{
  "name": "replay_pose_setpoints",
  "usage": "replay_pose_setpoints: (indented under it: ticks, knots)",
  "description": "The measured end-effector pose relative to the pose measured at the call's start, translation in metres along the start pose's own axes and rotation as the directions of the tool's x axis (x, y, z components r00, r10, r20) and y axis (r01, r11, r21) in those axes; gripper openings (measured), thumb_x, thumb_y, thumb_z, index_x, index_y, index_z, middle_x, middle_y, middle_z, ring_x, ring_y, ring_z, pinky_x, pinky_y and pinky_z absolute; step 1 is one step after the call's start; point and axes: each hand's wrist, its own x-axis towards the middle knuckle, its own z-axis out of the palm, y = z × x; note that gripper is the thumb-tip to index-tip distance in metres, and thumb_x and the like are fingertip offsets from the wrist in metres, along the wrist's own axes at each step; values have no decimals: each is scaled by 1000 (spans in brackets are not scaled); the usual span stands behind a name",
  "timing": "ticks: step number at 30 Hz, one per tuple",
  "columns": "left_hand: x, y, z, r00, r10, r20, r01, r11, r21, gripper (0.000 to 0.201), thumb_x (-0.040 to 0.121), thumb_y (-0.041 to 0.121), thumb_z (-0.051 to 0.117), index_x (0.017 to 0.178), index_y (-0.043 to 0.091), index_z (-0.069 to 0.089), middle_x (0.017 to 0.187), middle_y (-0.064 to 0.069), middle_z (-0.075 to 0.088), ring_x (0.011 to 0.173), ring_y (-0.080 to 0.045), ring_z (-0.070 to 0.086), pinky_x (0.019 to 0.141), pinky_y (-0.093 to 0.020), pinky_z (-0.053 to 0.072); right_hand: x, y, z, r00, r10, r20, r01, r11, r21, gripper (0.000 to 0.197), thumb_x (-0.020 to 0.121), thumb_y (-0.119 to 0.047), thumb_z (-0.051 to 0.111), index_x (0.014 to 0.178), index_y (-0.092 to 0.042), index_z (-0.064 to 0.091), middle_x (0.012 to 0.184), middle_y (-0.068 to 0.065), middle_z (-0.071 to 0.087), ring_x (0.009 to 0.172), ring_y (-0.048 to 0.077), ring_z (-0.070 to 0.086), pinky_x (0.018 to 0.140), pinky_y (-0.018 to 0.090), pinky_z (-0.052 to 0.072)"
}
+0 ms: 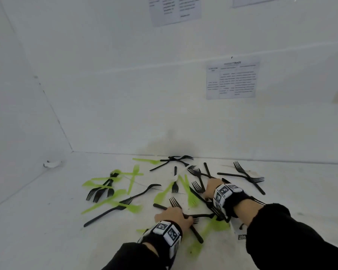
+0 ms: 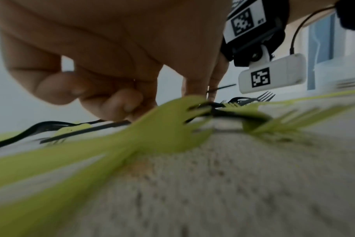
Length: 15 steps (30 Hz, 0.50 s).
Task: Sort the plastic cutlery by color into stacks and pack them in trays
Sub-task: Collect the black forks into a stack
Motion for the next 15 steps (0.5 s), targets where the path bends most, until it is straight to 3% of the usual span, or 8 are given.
replay_pose_setpoints:
  ticks: [2,5,7,9,11,14,15]
  knots:
    - [5,-4,-2,999,46,-9,-47,998,-39,43,87,47,48,116,16,54,122,-4,56,112,-25,56,93,-36,44,0,3,-6,1000,27,9,-28,994,108,22,92,-24,48,87,-5,57,89,8,59,98,28,60,61,25,42]
    - [11,-10,-8,996,70,-62,-77,990,-119,35,92,37,43,116,13,51,121,-6,56,110,-26,57,88,-33,46,-13,5,-13,999,-10,-31,16,981,192,18,88,-19,46,83,-4,56,97,15,61,83,25,53,55,24,36]
    - [13,-15,-13,991,70,-111,-90,977,-192,31,96,29,35,117,11,48,123,-9,55,110,-27,56,86,-33,45,-21,2,-8,997,-75,-34,82,966,246,10,84,-18,54,88,-11,61,85,6,58,79,21,51,52,20,36]
    - [16,-21,-17,987,64,-148,-100,963,-249,28,98,23,31,119,8,45,125,-12,53,112,-29,55,88,-35,44,-26,-1,2,985,-137,102,109,963,245,14,79,-16,65,93,-17,65,77,-3,56,80,15,53,58,18,42]
    - [18,-29,-21,981,63,-186,-115,952,-283,25,99,22,31,116,9,44,121,-12,55,110,-29,56,88,-36,44,-27,-7,13,960,-155,231,128,984,127,25,74,-16,72,99,-16,68,78,-6,55,81,13,54,68,21,44]
    - [17,-41,-24,971,61,-233,-134,940,-314,30,99,32,27,111,12,46,113,-10,59,104,-29,57,86,-35,43,-31,-12,21,978,-146,147,151,988,-28,5,78,-13,66,75,-17,64,72,-2,55,81,18,56,69,22,42]
    - [17,-45,-24,967,61,-247,-141,937,-319,32,99,34,26,109,12,47,112,-10,60,102,-28,57,87,-35,44,-32,-11,20,982,-156,105,163,985,-61,6,81,-15,62,75,-16,64,76,2,58,85,21,59,69,23,42]
